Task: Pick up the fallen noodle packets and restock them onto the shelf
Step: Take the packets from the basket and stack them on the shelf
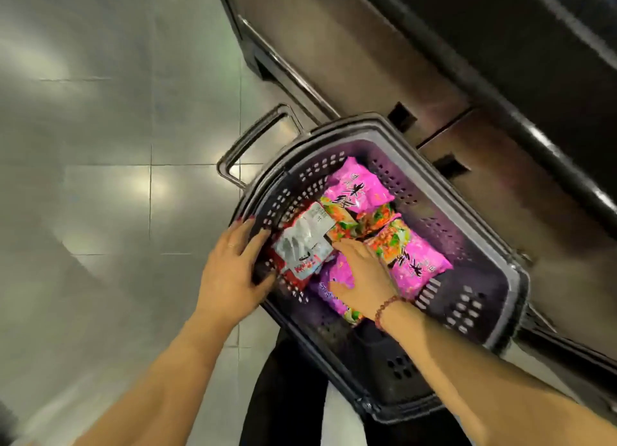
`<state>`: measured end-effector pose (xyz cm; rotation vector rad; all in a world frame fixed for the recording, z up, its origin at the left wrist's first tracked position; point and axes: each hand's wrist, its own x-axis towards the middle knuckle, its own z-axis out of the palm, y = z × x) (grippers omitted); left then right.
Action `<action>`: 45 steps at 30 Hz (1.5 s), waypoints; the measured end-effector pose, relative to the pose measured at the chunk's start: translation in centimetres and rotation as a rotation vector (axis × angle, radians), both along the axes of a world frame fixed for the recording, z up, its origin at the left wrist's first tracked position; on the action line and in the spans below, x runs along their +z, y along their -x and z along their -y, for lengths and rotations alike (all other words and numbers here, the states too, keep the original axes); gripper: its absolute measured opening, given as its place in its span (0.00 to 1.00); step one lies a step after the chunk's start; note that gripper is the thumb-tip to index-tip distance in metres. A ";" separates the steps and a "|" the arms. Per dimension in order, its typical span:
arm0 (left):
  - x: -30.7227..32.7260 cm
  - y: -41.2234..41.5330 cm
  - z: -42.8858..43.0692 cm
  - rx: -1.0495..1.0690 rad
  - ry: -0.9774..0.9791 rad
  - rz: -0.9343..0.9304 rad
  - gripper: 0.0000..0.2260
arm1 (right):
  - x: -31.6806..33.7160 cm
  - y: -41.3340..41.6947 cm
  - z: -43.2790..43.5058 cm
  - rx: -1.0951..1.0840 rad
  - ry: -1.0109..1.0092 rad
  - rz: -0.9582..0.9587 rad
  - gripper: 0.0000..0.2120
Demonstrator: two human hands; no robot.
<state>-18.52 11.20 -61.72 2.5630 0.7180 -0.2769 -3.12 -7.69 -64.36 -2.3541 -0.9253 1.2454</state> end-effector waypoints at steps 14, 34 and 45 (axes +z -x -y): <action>-6.1 2.7 0.1 0.119 0.024 0.177 0.26 | -13.0 1.0 -4.7 0.588 0.070 0.528 0.53; -2.1 -1.6 1.7 0.394 0.309 0.101 0.30 | -2.8 -3.1 0.8 -1.149 -0.332 -1.192 0.39; -2.3 -5.9 2.8 0.800 1.305 -0.105 0.21 | -3.4 -1.8 -0.2 -0.967 -0.121 -1.204 0.25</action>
